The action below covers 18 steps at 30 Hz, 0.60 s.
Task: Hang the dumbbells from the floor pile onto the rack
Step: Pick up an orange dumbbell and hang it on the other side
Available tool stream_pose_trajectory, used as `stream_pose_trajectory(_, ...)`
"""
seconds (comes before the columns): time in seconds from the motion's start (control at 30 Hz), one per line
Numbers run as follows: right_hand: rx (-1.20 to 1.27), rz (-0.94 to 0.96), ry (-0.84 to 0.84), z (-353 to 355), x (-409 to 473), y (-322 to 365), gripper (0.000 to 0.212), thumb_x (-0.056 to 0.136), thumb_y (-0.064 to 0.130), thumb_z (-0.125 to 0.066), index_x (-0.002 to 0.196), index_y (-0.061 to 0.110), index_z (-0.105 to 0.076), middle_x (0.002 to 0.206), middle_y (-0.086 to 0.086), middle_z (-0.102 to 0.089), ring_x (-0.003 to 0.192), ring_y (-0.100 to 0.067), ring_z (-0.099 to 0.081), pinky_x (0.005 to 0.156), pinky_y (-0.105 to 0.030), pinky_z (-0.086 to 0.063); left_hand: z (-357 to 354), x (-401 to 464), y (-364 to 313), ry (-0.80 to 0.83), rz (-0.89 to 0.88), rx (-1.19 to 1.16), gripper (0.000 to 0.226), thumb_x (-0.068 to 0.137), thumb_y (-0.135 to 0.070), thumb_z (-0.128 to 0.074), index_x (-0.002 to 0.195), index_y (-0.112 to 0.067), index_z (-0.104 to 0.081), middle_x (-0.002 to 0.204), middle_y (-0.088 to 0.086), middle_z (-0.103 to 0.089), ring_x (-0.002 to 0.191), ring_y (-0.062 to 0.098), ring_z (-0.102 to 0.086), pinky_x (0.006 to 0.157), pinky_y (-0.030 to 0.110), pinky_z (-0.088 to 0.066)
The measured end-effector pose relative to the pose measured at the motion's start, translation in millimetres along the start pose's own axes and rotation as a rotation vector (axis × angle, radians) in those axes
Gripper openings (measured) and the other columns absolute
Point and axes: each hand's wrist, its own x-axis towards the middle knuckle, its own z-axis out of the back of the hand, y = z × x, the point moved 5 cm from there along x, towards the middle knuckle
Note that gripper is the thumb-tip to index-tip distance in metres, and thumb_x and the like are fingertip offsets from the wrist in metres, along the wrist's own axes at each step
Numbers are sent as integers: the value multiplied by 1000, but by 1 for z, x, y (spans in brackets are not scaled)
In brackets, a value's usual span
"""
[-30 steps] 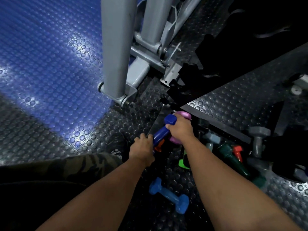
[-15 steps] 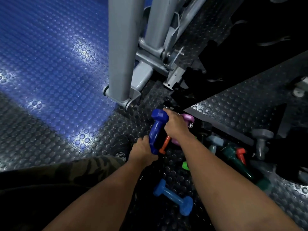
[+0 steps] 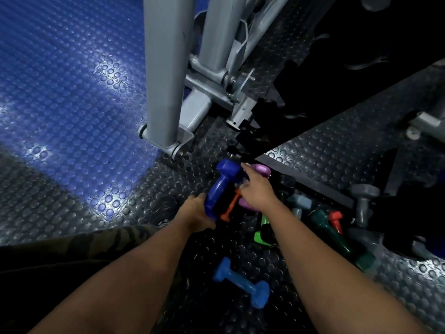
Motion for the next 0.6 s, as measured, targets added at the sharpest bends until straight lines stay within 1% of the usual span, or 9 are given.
stream_pose_trajectory(0.07,79,-47,-54,-7,-12,-9,68,99,4,-55,160,31,-40,118,-6,-68,89,-15,-67,79,-26,-53,0,2,2,20,7,9,84,59,-39,-94,131,-20,-55,126,9,-58,113,30,-61,97,35,-54)
stream_pose_trajectory(0.1,109,-65,-86,-11,-20,-14,62,99,5,-57,156,30,-46,109,-3,-69,83,-11,-66,72,-23,-51,-1,2,1,21,15,10,86,58,-38,-94,133,-20,-54,127,9,-57,114,30,-60,98,35,-53)
stream_pose_trajectory(0.13,115,-80,-110,-17,-27,-21,56,99,7,-59,151,29,-52,105,-2,-70,80,-10,-65,69,-22,-49,-3,2,1,17,18,6,89,57,-38,-95,134,-22,-54,127,9,-56,114,29,-60,99,36,-54)
stream_pose_trajectory(0.17,106,-90,-124,-24,-33,-26,51,98,9,-61,145,27,-58,106,-2,-71,81,-11,-65,71,-22,-48,-3,3,0,15,18,4,91,55,-39,-96,134,-24,-54,127,8,-56,113,29,-61,100,39,-55)
stream_pose_trajectory(0.27,24,-72,-149,-42,-43,-33,37,96,7,-65,130,21,-70,117,-4,-72,97,-14,-65,86,-19,-45,-2,6,2,38,18,16,99,46,-50,-96,133,-27,-53,125,5,-56,111,28,-63,99,45,-57)
stream_pose_trajectory(0.37,28,-80,-160,-56,-48,-32,29,95,7,-66,121,18,-71,106,-5,-70,87,-14,-62,85,-23,-51,-1,9,4,40,4,14,109,37,-66,-89,133,-28,-52,123,5,-58,111,27,-62,98,45,-56)
stream_pose_trajectory(0.43,23,-104,-88,-71,-51,-35,33,92,8,-69,123,19,-69,100,-2,-67,90,-18,-65,91,-31,-56,-3,11,6,18,-24,3,117,31,-73,-80,135,-28,-51,125,5,-60,112,26,-62,100,42,-55)
stream_pose_trajectory(0.5,-28,-120,8,-89,-53,-39,45,89,12,-71,131,24,-65,108,-3,-69,102,-24,-69,96,-36,-56,-3,11,7,-2,-44,-7,119,30,-75,-74,137,-28,-50,126,6,-61,112,26,-63,100,42,-55)
stream_pose_trajectory(0.6,-83,-112,99,-107,-54,-46,54,88,12,-68,139,28,-60,119,-9,-66,112,-30,-66,100,-37,-54,-5,10,4,-11,-67,-19,119,33,-74,-73,139,-26,-48,124,8,-58,112,28,-62,100,44,-56)
